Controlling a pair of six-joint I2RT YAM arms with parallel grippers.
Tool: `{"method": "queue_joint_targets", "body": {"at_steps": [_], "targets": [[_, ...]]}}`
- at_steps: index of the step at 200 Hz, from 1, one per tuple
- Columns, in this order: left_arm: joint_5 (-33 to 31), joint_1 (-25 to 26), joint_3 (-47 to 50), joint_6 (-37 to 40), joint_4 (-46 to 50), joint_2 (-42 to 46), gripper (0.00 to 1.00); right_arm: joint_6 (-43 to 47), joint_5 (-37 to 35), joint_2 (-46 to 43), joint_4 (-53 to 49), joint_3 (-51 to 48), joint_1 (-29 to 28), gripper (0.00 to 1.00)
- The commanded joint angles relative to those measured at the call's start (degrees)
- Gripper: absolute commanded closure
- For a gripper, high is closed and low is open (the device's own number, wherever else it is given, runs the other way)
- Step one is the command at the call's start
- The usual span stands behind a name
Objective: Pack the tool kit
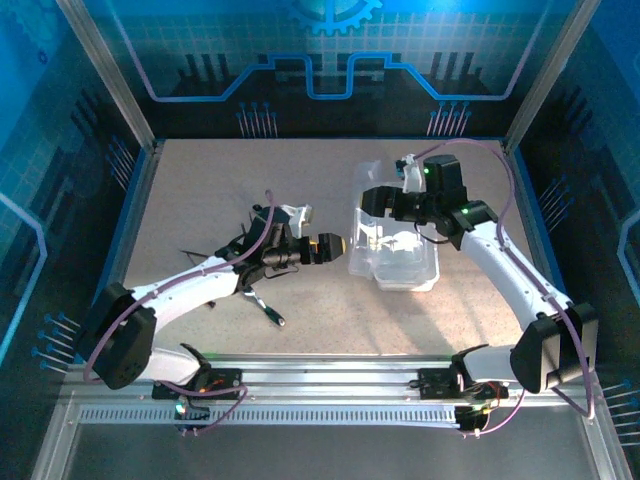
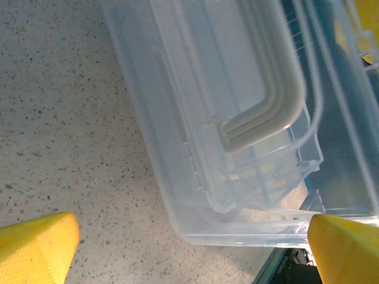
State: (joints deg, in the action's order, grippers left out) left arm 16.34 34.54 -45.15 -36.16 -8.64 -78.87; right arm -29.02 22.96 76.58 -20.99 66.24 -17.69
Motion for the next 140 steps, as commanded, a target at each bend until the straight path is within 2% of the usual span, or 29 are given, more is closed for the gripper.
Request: {"method": "queue_joint_targets", "body": {"at_steps": [1,51,82,113,132,140], "targets": [[-1.11,-0.04,-1.30,2.28,1.15,1.67,0.01,0.80,-0.51,1.02,-0.89,2.27,-0.76,0.20],[-0.04,-0.01,-4.40,2.32,1.52,-0.06,0.01,2.07,-2.03,-0.21,-2.24,1.47,1.66,0.20],[0.60,-0.06,-7.21,1.57,2.84,-1.33,0.01,2.10,-1.53,-3.68,-2.61,-0.54,5.70,0.20],[-0.01,0.34,-11.88,1.57,7.91,-2.07,0.01,1.50,0.57,-5.99,-2.61,-1.75,10.01,0.21],[-2.19,1.32,-15.89,2.02,12.86,-2.80,0.01,1.47,0.19,-7.12,-3.17,-2.15,12.58,0.21],[-5.03,2.09,-18.57,2.06,16.39,-3.23,0.01,1.01,-0.14,-7.76,-3.17,-2.72,14.26,0.21]]}}
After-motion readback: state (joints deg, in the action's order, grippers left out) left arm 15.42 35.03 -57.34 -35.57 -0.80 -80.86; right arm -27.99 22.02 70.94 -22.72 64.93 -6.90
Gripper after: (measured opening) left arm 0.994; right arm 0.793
